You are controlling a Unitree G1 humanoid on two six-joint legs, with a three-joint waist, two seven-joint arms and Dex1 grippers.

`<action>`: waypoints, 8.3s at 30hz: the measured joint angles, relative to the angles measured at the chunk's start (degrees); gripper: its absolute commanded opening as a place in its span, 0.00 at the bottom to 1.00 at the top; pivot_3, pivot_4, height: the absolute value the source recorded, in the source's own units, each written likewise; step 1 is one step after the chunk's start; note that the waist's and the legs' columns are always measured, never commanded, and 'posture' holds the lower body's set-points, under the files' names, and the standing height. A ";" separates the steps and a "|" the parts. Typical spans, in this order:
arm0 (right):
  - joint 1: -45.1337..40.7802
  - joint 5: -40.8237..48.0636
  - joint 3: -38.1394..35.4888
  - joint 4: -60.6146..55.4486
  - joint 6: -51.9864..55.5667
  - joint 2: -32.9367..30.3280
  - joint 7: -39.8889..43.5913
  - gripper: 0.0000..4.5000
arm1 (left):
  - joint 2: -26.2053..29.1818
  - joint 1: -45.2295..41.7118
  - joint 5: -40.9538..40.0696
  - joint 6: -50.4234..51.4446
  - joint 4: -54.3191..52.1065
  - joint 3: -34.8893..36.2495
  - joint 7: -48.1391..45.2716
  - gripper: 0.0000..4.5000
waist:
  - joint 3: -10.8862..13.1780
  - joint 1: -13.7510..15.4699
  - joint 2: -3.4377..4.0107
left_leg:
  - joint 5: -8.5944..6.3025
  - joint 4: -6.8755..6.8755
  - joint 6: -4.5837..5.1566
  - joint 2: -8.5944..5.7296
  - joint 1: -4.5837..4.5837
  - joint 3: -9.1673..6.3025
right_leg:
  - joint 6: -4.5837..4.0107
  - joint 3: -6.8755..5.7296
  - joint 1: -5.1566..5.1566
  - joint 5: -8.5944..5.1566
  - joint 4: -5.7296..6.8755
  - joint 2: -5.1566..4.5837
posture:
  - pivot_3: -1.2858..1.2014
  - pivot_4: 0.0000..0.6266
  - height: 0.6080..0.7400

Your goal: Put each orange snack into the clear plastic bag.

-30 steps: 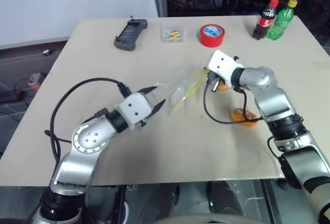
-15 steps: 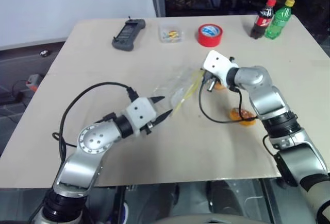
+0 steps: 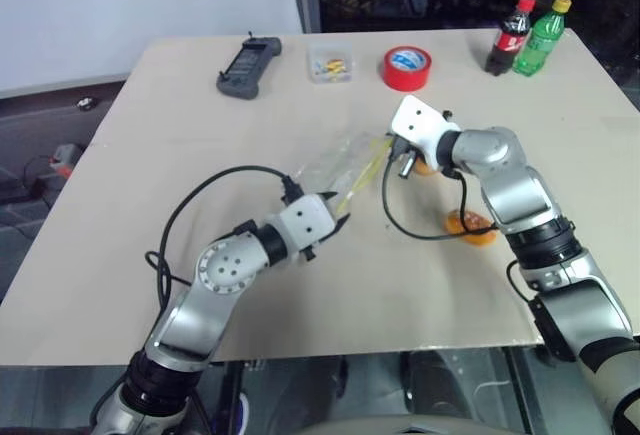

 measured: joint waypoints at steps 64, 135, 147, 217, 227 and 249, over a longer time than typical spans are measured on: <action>7.79 -15.59 17.35 0.96 -18.96 0.58 -24.90 0.25 | 8.87 -8.25 -4.04 -14.97 17.05 8.28 -10.22 0.00 | -0.02 -1.67 0.02 | -0.06 0.06 -0.29 0.40 -0.10 0.41 | -0.20 0.43 -0.54 0.13 0.41 0.47 | 0.52 0.24 1.00; 11.98 20.87 -3.08 -15.13 24.46 3.80 -11.55 0.46 | 7.01 -3.99 0.57 -16.00 12.28 4.76 -7.66 0.00 | -0.04 -0.19 -0.02 | -0.14 0.17 -0.27 0.55 -0.12 0.50 | -0.25 0.49 -0.45 0.17 0.28 0.56 | 0.52 0.24 1.00; 5.86 18.73 -4.13 4.97 13.96 18.21 -18.65 0.99 | 4.92 -2.15 0.97 -9.41 10.22 5.07 -5.78 0.00 | -0.04 -1.16 -0.01 | -0.12 0.16 -0.29 0.55 -0.09 0.50 | -0.35 0.53 -0.52 0.23 0.38 0.62 | 0.52 0.24 1.00; 21.57 14.58 -11.45 -10.63 8.08 15.45 -32.01 0.03 | 2.65 -3.14 1.60 7.85 9.20 8.02 2.95 0.00 | -0.06 -1.45 0.02 | -0.16 0.10 -0.31 0.63 -0.05 0.69 | -0.39 0.75 -0.58 0.26 0.38 0.70 | 0.52 0.24 1.00; 28.88 30.42 -6.25 -30.63 16.08 4.75 -10.29 0.03 | 2.56 -3.85 -0.45 8.86 8.64 8.94 2.45 0.00 | -0.06 -1.45 0.02 | -0.27 0.13 -0.12 0.74 0.02 0.67 | -0.37 0.68 -0.53 0.25 0.40 0.77 | 0.52 0.24 1.00; 16.35 22.10 -1.50 -7.76 8.59 14.34 -13.87 0.03 | 7.84 6.16 -4.85 2.93 -0.39 10.02 -4.88 0.00 | -0.06 -1.34 0.02 | -0.28 0.11 -0.15 0.73 0.01 0.72 | -0.40 0.74 -0.56 0.27 0.38 0.77 | 0.52 0.24 1.00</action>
